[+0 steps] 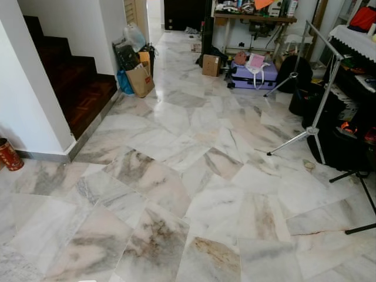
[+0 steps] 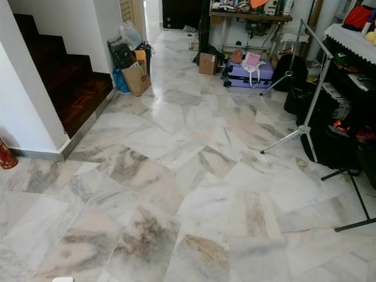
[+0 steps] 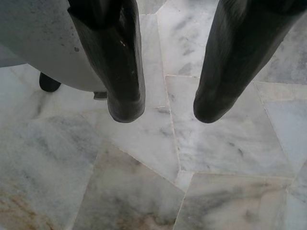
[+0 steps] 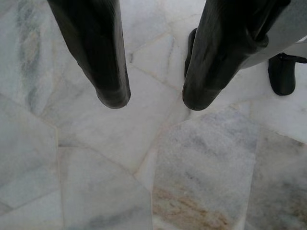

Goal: Move the pillow to the sofa from floor

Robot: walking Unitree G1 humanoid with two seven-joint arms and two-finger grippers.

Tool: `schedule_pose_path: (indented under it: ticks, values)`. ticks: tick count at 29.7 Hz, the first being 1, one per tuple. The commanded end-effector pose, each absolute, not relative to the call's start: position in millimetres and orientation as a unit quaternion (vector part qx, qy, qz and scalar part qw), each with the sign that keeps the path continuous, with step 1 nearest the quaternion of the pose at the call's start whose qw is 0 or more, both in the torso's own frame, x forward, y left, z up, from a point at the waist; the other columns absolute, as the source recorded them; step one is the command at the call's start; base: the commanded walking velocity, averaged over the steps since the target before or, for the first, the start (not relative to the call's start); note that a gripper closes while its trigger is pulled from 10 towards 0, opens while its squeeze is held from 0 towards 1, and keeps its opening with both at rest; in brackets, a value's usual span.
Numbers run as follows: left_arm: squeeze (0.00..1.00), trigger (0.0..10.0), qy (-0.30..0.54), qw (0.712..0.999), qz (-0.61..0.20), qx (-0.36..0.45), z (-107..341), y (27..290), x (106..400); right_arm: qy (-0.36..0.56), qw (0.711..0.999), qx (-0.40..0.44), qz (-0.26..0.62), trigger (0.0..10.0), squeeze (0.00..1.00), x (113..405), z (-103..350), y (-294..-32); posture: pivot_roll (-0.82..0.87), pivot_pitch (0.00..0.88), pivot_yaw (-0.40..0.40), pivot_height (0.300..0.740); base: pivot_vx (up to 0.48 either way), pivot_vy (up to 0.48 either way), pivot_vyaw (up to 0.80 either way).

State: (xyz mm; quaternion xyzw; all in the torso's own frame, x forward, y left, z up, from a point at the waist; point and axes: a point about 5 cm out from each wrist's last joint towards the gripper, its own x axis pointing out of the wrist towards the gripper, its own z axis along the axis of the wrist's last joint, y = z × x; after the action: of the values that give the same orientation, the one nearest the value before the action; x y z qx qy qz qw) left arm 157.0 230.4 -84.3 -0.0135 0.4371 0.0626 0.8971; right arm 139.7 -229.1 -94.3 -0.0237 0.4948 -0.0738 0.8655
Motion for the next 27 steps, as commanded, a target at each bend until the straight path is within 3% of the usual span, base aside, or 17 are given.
schedule_pose_path:
  ticks: [1, 27]
  values:
    - [0.0, 10.0, 0.453, 0.89, 0.039, 0.021, -73.7, 245.5, 177.2, 0.453, 0.885, 0.057, -0.088, 10.0, 0.0, 181.3, -83.2, -200.9, 0.05, 0.0, -0.031, 0.74, 0.0, 0.0, 0.0]
    - [0.0, 10.0, 0.439, 0.896, 0.012, 0.065, -69.2, 245.2, 185.0, 0.44, 0.886, 0.104, -0.102, 10.0, 0.0, 184.7, -82.1, -196.4, 0.04, 0.01, -0.014, 0.74, 0.0, 0.0, 0.0]
